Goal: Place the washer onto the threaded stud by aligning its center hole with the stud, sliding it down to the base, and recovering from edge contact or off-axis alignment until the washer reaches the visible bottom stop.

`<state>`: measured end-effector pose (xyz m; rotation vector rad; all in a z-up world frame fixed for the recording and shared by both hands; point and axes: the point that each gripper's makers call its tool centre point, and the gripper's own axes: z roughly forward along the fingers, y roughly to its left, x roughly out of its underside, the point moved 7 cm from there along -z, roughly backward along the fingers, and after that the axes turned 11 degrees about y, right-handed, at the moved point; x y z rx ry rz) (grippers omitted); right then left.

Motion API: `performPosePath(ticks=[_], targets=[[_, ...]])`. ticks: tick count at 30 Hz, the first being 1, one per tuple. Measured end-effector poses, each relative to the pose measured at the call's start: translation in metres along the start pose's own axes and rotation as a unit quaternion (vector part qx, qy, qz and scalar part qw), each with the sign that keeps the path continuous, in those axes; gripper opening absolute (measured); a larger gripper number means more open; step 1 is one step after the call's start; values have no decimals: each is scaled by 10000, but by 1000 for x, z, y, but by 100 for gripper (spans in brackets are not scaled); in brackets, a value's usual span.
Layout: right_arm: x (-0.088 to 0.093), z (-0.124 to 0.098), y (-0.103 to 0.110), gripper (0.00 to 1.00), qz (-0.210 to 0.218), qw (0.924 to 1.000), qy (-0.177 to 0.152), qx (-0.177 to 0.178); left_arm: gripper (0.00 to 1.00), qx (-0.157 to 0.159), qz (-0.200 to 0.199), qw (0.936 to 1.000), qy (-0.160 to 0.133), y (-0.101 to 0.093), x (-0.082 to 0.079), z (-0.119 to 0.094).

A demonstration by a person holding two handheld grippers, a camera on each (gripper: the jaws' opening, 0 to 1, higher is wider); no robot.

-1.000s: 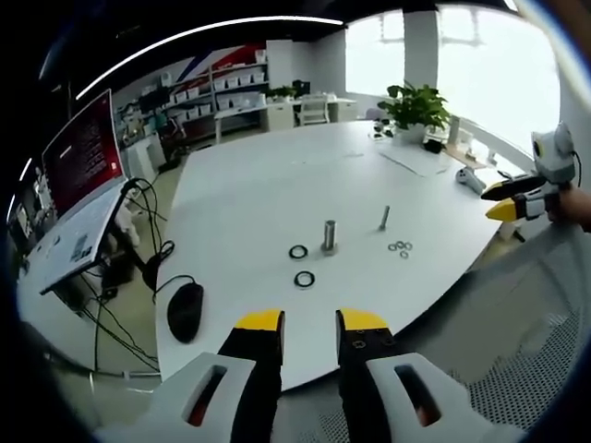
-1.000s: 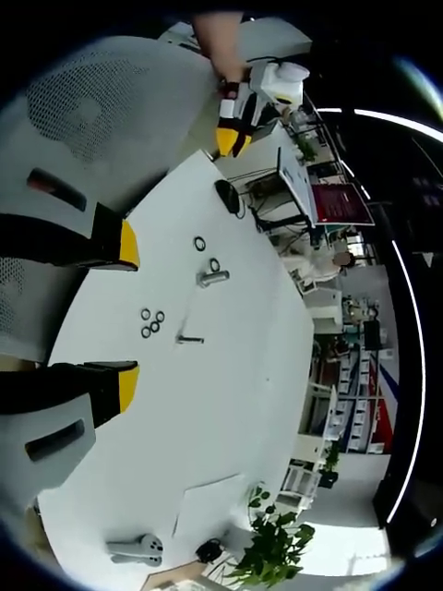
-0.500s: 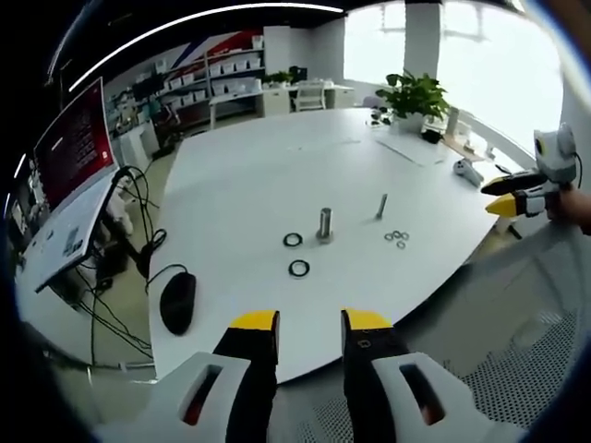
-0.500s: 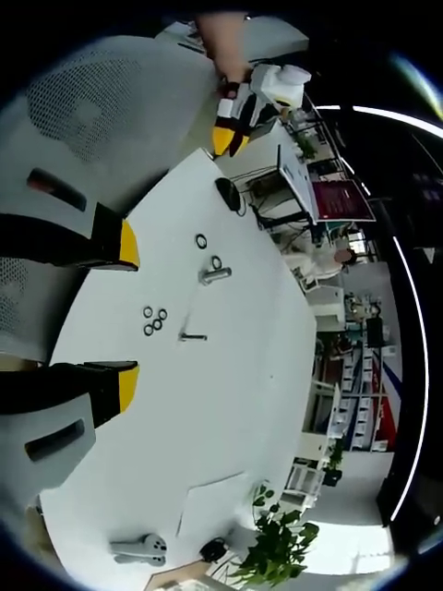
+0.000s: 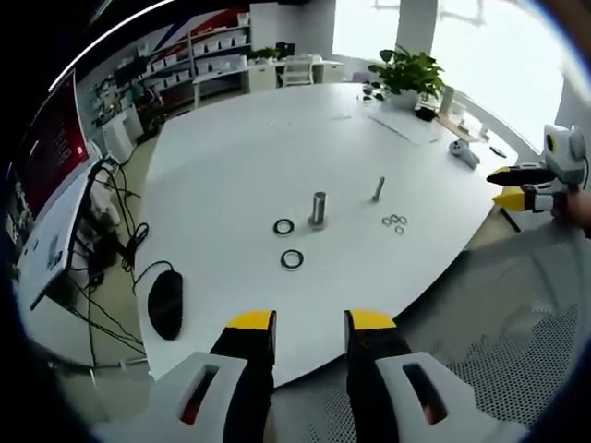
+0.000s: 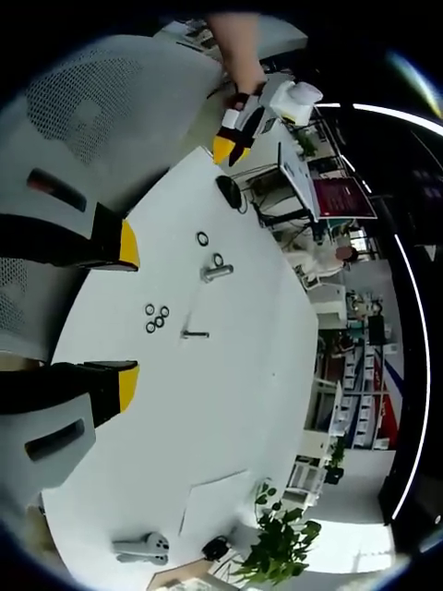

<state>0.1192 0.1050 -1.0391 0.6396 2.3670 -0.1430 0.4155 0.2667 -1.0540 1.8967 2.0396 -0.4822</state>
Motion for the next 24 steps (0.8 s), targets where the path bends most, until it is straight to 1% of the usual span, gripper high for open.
performPosePath(ticks=[3,6,8,13,19,21,24], targets=[[0,0,0,41,-4,10000,26,-4,28,45,94,9999,90,4,-5,9],[0,0,0,41,-9,10000,43,-9,29,3,216,9996,162,-2,-11,13],[0,1,-1,41,-17,10000,44,-2,29,50,205,9994,281,6,-18,24],[1,0,0,41,-37,10000,59,2,29,96,195,9992,329,8,-24,31],[1,0,0,41,-14,10000,61,12,29,168,324,9981,498,12,-36,59],[1,1,-1,41,-3,10000,65,31,29,170,429,9974,562,14,-40,67],[2,0,-1,40,2,10000,77,48,29,256,459,9963,673,16,-45,81]])
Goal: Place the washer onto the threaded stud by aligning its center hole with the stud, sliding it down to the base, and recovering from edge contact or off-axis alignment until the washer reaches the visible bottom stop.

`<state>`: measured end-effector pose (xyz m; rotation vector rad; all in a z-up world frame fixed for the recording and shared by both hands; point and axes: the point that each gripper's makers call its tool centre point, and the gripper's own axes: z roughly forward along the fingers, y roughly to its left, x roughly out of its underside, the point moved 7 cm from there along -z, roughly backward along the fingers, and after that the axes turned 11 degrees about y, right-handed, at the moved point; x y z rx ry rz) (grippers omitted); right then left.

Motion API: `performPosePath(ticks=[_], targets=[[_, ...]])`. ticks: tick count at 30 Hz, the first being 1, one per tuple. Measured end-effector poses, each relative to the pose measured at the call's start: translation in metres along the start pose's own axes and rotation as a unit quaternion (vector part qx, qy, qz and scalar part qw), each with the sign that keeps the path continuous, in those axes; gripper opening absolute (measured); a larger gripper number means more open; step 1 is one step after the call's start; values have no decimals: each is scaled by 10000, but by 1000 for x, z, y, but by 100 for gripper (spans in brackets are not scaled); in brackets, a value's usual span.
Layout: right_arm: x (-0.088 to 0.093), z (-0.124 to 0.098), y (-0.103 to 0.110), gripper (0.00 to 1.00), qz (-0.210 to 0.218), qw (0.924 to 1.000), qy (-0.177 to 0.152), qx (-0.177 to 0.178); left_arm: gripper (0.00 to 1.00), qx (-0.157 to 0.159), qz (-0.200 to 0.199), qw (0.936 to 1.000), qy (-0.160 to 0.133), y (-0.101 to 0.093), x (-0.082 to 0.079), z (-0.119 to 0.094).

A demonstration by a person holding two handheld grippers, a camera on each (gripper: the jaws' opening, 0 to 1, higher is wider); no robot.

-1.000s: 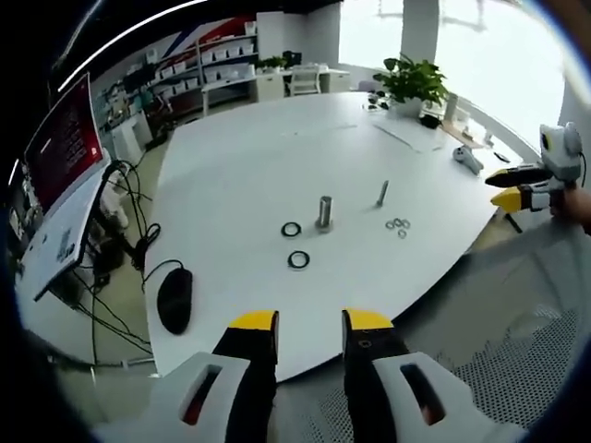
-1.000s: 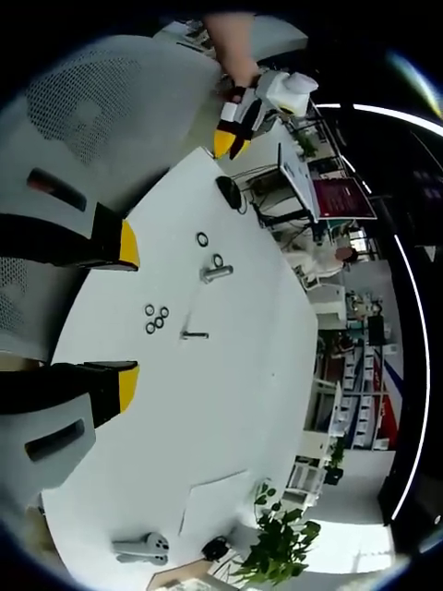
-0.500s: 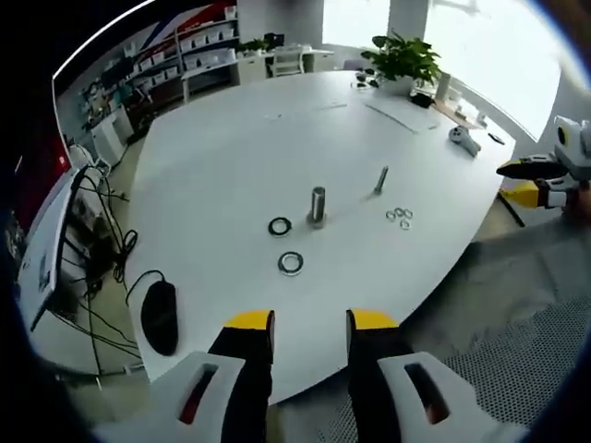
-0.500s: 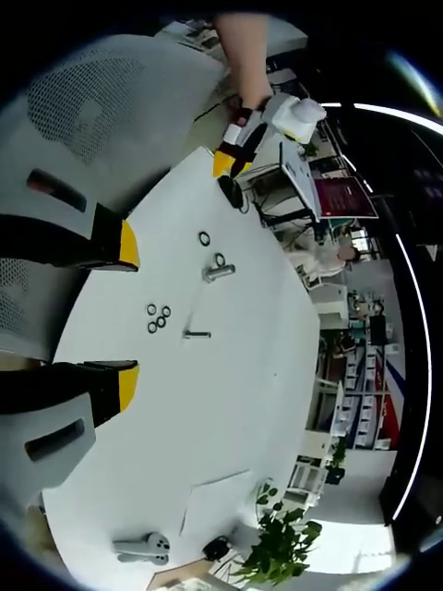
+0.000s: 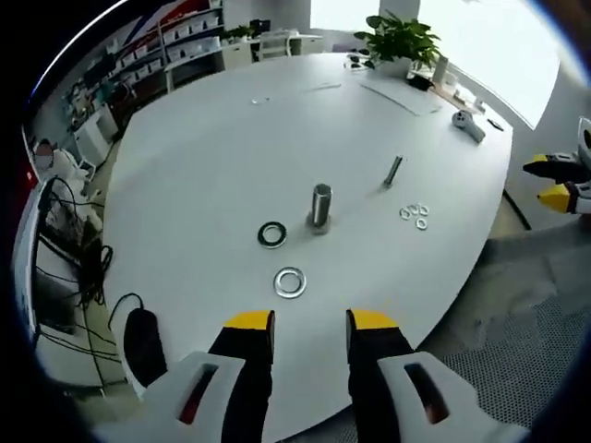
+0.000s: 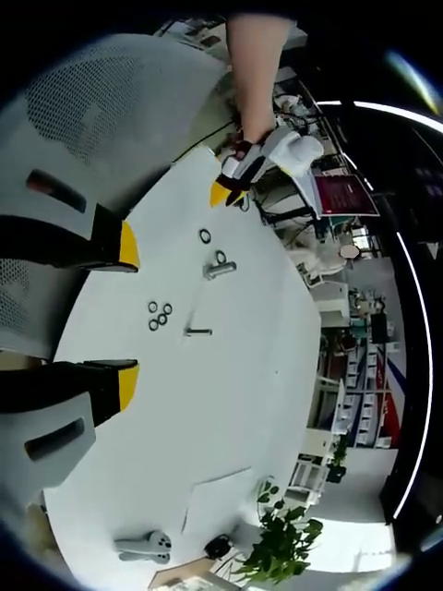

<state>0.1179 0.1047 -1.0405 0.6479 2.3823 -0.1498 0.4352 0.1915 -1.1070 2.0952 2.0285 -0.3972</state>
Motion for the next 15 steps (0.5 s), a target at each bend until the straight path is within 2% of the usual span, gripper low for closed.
performPosePath(ticks=[6,12,15], targets=[[0,0,0,40,1,10000,15,-3,29,94,131,9995,257,7,-10,20],[1,0,1,40,-19,10000,44,-16,29,98,286,9979,569,12,-11,41],[1,0,0,40,-18,10000,45,-9,30,-13,392,9974,600,22,-17,53]])
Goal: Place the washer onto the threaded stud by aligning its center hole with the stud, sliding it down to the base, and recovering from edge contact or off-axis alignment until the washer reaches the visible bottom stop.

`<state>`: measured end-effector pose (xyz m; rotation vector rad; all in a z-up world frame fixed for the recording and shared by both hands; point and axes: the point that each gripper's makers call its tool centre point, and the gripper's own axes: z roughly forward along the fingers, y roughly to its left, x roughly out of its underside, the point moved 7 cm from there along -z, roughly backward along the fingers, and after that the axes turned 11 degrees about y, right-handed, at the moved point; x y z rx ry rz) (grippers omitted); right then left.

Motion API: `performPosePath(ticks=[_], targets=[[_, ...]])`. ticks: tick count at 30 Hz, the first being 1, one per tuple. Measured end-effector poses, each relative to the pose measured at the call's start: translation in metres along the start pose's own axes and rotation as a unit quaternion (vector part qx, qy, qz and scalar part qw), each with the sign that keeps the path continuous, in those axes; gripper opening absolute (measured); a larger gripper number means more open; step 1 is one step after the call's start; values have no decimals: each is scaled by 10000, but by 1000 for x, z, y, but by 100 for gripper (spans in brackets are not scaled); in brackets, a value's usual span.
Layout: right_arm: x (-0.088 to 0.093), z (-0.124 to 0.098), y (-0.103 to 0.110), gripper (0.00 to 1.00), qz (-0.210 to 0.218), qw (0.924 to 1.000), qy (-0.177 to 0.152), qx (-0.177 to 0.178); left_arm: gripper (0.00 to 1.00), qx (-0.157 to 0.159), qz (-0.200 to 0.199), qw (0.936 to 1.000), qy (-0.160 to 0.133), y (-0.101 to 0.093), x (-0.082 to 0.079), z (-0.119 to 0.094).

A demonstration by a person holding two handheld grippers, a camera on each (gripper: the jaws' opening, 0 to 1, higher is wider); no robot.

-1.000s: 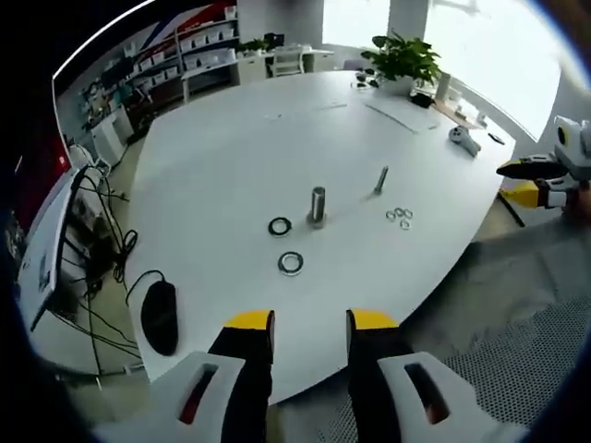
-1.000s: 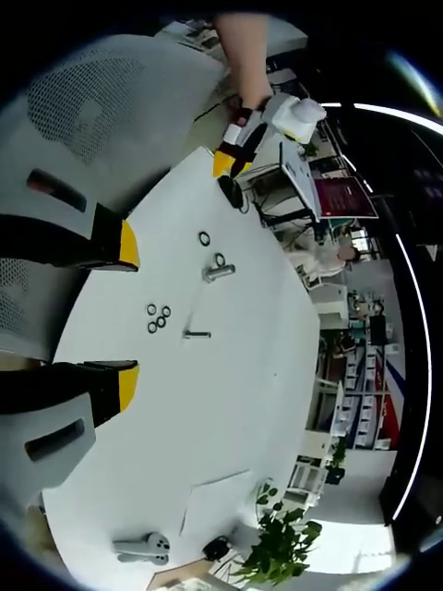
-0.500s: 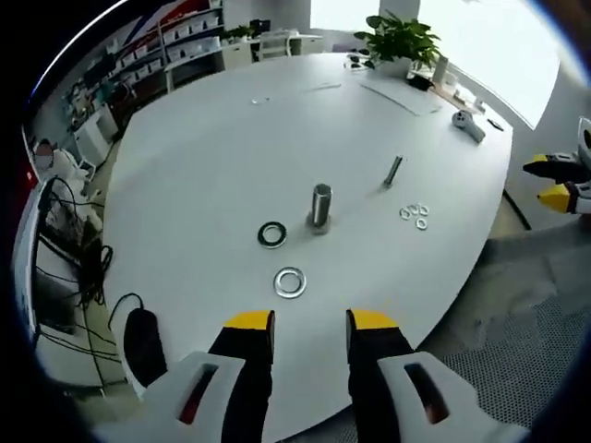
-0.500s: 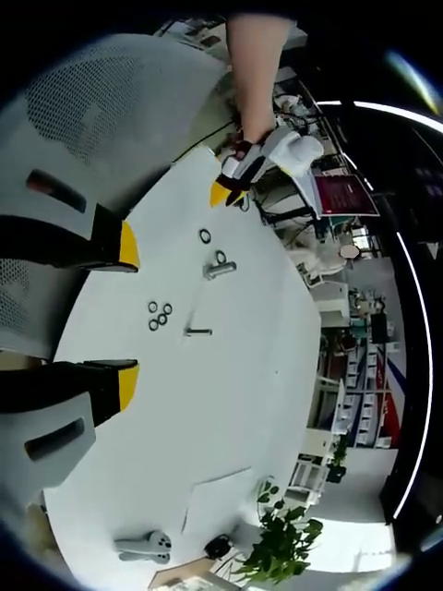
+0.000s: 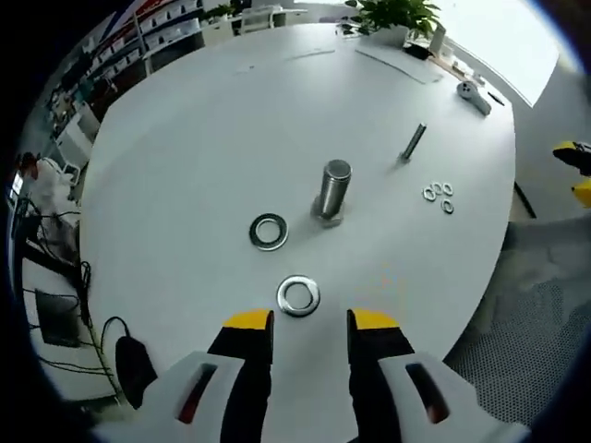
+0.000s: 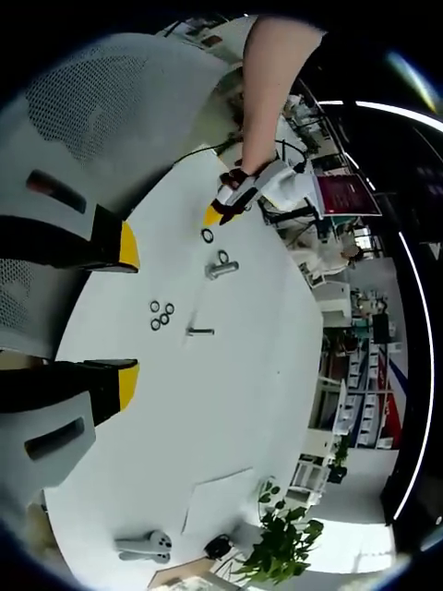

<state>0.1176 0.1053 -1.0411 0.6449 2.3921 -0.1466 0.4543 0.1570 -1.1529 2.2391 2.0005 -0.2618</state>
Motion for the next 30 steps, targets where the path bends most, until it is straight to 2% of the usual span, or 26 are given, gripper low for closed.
performPosePath(ticks=[4,11,15,16,19,25,30], targets=[[0,0,0,40,0,10000,-2,9,29,37,52,9997,220,5,-3,10],[0,0,-2,40,26,10000,-10,29,29,80,141,9991,400,8,-16,22],[0,1,-3,40,23,10000,7,30,29,34,337,9974,629,5,-12,24],[0,1,-3,40,18,10000,9,28,27,-43,421,9974,585,7,-14,24],[0,1,-3,39,13,10000,12,24,26,-39,374,9972,646,9,-15,24],[0,1,-3,39,7,10000,-6,15,25,-36,577,9960,685,7,-16,25],[0,1,-3,39,11,10000,-11,14,24,-20,755,9930,907,4,-16,26]])
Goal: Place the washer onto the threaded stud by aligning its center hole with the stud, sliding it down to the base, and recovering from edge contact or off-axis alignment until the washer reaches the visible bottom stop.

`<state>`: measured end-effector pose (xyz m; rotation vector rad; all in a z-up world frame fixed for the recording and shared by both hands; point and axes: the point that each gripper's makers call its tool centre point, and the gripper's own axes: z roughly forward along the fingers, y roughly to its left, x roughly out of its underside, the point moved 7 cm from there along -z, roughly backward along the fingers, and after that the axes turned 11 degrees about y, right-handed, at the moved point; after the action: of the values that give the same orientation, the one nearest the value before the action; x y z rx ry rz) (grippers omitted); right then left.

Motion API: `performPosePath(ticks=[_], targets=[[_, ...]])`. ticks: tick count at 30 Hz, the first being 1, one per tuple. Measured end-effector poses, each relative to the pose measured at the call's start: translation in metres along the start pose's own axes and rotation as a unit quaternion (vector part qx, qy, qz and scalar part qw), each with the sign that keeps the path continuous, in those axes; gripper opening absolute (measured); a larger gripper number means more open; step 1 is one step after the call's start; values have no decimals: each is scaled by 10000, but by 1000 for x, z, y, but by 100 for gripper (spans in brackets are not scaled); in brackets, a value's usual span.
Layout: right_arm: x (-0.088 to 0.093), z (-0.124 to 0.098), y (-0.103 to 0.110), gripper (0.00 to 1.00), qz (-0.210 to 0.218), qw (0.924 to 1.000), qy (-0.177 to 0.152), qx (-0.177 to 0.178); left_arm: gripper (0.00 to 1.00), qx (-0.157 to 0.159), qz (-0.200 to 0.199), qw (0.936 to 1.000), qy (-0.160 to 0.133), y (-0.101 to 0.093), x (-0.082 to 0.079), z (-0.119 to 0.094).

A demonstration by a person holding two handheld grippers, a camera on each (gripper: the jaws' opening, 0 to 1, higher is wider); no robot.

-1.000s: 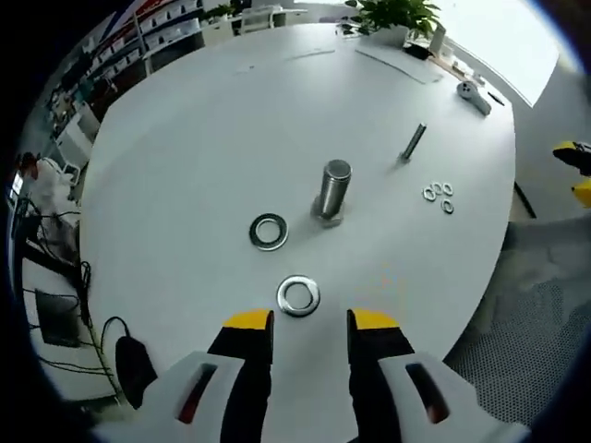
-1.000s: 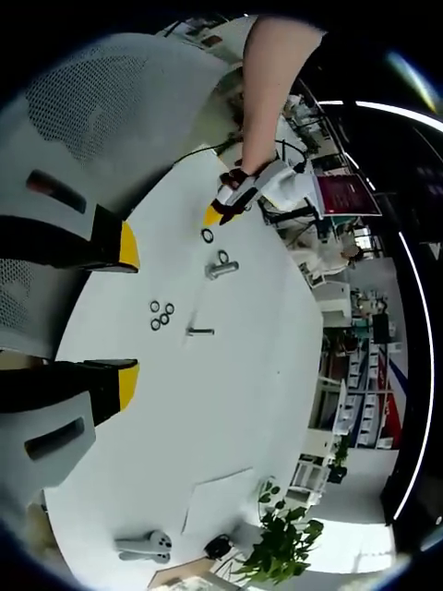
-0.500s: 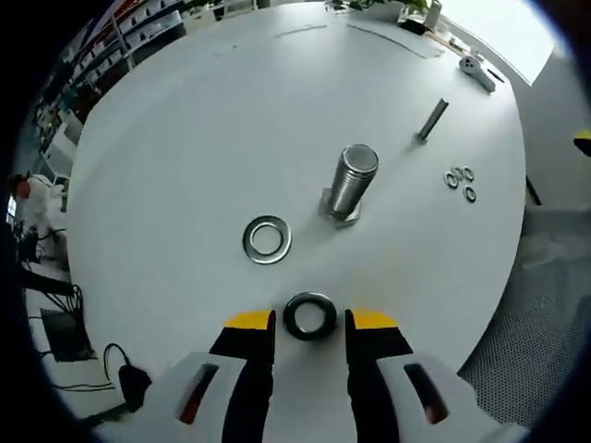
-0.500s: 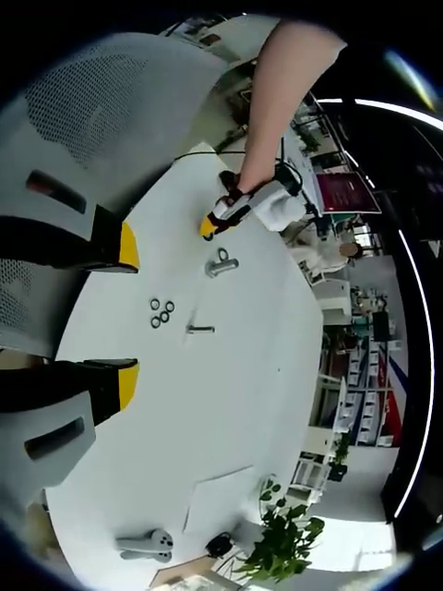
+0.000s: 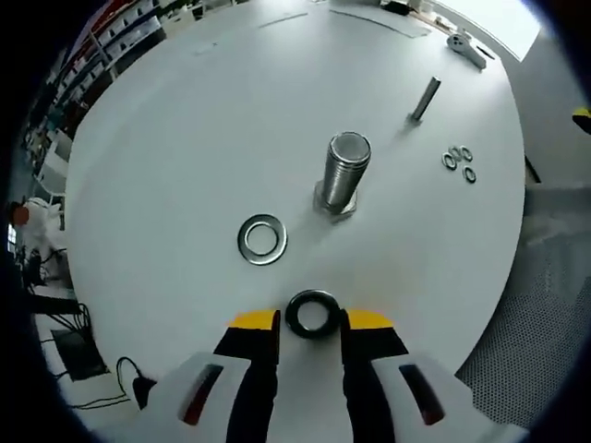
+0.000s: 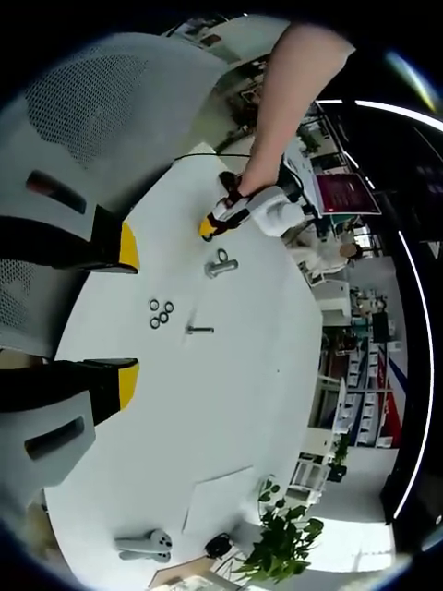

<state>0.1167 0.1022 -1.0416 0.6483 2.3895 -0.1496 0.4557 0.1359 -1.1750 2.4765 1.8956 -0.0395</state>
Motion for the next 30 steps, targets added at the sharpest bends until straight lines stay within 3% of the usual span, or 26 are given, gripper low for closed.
performPosePath(ticks=[7,21,25,30], targets=[[0,0,0,39,2,10000,-11,1,24,35,91,9999,119,3,-6,0],[0,1,1,39,-39,10000,-16,0,28,46,-71,9998,155,1,-2,-1],[-1,1,1,39,-41,10000,-18,-2,21,15,-84,10000,17,0,-2,-3],[0,1,2,39,-45,10000,-15,-2,21,-3,7,10000,22,-6,0,-4]])
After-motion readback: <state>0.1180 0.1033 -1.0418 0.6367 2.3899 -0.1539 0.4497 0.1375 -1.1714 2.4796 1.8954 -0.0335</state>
